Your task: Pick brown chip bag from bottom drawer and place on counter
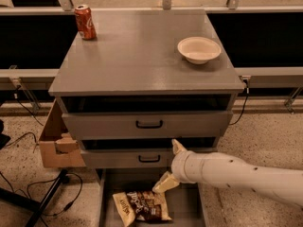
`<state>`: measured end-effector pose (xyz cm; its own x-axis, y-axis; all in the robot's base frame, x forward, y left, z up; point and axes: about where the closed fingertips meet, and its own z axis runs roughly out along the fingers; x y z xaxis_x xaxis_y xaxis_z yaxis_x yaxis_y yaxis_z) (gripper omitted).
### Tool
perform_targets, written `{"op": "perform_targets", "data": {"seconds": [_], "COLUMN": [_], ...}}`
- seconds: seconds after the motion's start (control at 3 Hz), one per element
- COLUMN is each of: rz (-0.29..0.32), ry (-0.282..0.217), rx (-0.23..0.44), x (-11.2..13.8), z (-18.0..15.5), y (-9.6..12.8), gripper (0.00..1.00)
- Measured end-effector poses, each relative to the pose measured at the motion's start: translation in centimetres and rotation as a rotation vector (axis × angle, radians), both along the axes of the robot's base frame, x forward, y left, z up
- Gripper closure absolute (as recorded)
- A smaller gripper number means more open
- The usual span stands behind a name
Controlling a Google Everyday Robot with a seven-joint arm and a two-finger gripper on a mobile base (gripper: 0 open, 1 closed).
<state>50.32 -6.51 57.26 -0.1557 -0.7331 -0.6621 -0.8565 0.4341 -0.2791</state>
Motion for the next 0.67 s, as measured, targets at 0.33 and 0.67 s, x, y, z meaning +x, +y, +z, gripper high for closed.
{"op": "perform_targets", "data": {"seconds": [0.33,0.67], "rz": [0.045,0.087], "ry": [0.024,0.072], "rx": [-0.018,-0.037], "x": [0.1,0.9], "z": [-7.0,-13.5], "y": [1.9,4.3], "gripper": [0.00,0.00]}}
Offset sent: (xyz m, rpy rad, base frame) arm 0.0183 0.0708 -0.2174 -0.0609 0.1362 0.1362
